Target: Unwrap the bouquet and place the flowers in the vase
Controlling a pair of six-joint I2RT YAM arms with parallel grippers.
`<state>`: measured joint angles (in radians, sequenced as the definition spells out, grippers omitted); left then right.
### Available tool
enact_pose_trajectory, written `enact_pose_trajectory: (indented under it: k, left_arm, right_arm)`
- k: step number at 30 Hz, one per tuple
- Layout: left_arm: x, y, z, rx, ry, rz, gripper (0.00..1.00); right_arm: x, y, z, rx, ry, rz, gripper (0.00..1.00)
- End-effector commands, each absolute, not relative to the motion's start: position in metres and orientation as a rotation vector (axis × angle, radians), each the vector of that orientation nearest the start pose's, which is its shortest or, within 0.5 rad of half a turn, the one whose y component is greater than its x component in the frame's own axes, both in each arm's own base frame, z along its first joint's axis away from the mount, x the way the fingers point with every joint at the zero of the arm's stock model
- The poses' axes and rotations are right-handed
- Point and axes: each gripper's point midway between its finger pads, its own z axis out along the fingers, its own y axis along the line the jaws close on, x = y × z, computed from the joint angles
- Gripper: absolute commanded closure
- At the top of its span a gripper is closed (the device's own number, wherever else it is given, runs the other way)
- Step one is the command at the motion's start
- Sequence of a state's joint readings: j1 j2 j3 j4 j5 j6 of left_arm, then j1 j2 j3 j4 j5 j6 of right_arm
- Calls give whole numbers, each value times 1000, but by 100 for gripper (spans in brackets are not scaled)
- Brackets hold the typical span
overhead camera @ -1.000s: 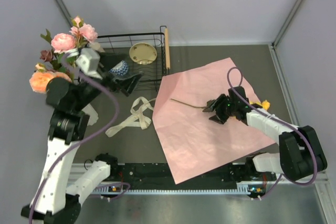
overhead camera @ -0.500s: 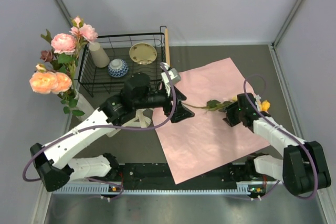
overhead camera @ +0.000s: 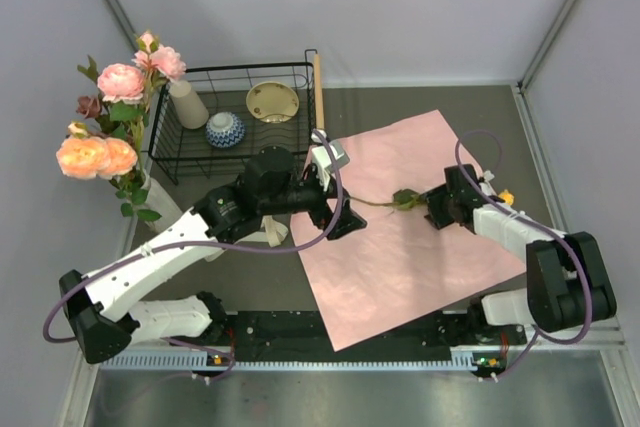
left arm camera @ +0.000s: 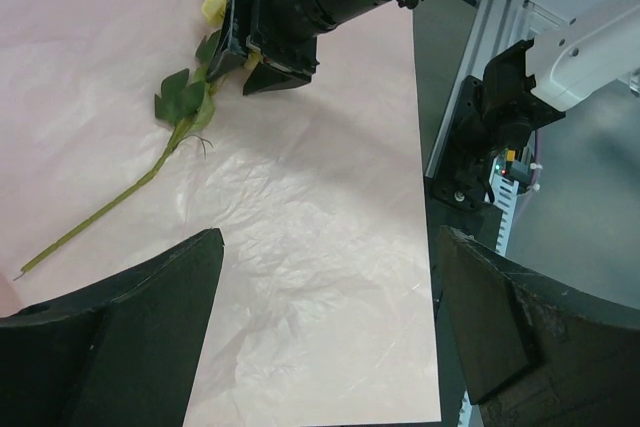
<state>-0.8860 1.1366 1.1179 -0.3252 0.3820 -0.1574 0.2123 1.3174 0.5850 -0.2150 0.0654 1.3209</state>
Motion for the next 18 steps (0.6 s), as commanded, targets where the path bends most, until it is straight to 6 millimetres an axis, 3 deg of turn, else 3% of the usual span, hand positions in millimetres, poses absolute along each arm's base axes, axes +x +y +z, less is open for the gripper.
enact_pose_trajectory:
  k: [1, 10, 14, 18]
  left_arm:
    - [171, -321, 298, 969, 1755, -1035, 7]
    - [170, -320, 296, 972, 1761, -1026, 7]
    - [171, -321, 296, 971, 1761, -1022, 7]
    - [172, -321, 298, 971, 1758, -1021, 7]
  right_arm:
    - [332, 94, 51, 1392, 2124, 545, 51]
    - [334, 92, 39, 1371, 2146, 507, 64]
    - [333, 86, 46, 1311, 2129, 489, 76]
    - [333, 84, 70, 1199, 2096, 518, 88]
